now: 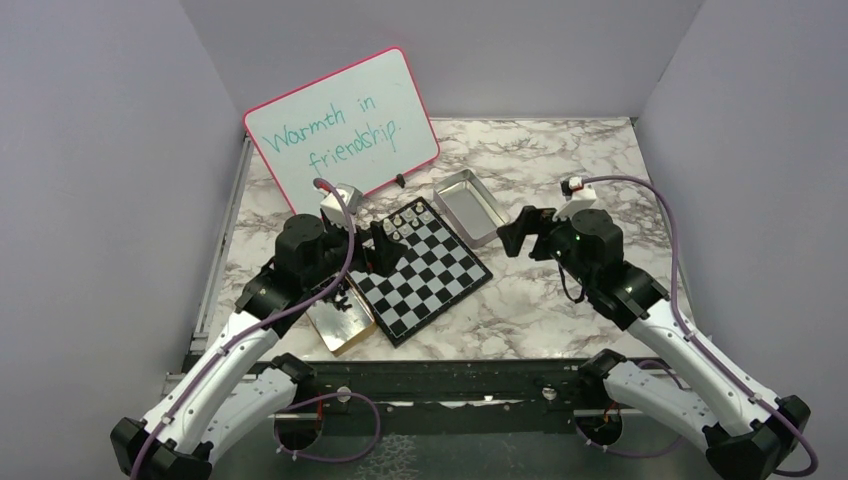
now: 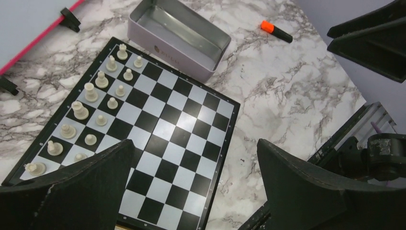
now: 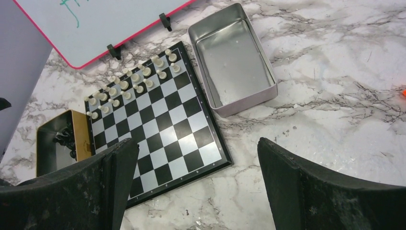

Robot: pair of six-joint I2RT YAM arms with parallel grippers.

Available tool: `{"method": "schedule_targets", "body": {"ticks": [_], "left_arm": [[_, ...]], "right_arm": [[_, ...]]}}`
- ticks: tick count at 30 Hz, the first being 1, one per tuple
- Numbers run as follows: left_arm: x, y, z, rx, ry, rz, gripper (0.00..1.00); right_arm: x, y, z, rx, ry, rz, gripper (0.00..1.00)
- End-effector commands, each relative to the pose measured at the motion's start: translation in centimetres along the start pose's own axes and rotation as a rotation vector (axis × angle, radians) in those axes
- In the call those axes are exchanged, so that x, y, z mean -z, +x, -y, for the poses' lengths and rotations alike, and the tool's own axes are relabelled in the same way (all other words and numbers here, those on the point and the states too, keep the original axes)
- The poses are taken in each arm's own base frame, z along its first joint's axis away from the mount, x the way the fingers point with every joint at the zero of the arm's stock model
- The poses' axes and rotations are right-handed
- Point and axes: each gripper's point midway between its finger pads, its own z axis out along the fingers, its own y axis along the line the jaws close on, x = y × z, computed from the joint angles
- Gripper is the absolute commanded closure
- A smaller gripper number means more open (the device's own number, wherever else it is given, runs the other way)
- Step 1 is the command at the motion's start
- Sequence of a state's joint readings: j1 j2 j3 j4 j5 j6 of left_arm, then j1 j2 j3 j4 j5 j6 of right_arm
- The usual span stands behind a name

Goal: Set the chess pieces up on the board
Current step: Reset both arms

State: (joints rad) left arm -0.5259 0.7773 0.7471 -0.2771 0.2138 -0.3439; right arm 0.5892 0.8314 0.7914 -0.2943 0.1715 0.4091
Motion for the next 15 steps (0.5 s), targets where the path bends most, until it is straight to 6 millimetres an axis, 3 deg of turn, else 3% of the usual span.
{"method": "schedule_targets", "body": {"ticks": [1, 15], "left_arm": [[0.5, -3.3, 0.8, -0.026, 0.009, 0.124, 0.01], [0.7, -4.2, 1.0, -0.040, 0.015, 0.152, 0.01]], "right_arm": [[0.3, 0.6, -0.2, -0.026, -0.017, -0.011, 0.00], [1.2, -0.5, -0.9, -0.016, -0.063, 0.032, 0.00]]}}
